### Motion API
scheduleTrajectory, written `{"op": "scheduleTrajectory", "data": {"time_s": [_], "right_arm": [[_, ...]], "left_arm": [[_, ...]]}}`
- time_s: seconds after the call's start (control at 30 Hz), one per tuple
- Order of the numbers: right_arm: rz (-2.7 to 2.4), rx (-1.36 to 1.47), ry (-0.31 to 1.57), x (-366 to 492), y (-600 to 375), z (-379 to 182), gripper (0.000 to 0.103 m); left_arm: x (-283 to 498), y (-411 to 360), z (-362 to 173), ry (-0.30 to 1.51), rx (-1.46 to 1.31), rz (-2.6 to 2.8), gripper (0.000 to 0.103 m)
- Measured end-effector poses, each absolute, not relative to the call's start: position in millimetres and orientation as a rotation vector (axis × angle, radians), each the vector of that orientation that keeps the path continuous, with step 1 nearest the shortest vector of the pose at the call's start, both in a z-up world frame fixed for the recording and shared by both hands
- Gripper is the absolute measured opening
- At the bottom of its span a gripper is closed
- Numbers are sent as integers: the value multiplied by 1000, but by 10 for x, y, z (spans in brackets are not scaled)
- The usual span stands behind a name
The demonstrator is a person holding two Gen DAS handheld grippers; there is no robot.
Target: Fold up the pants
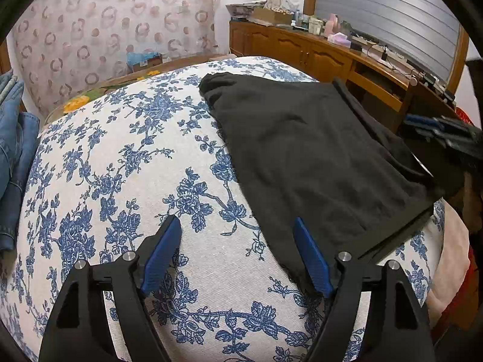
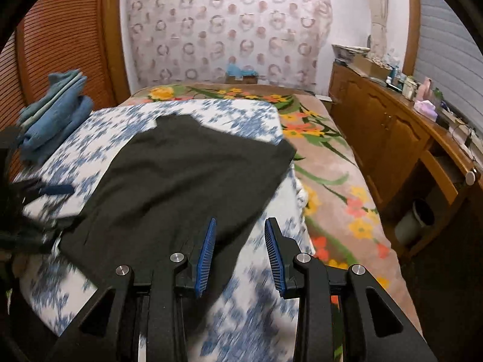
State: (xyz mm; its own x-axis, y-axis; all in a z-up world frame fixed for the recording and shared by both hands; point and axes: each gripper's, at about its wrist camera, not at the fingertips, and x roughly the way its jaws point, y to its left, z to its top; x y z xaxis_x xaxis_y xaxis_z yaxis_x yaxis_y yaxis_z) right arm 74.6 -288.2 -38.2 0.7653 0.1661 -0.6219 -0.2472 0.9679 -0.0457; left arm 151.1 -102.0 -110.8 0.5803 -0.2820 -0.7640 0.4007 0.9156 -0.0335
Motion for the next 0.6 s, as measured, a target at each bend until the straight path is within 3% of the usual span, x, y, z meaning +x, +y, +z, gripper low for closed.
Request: {"op": "scheduleTrajectory", "data": {"time_s": [0.6], "right_arm": [[264,-13,701,290,-3067,-466,35]], "left_arm": [[1490,-982,-1041,856,112,-405,82]]}}
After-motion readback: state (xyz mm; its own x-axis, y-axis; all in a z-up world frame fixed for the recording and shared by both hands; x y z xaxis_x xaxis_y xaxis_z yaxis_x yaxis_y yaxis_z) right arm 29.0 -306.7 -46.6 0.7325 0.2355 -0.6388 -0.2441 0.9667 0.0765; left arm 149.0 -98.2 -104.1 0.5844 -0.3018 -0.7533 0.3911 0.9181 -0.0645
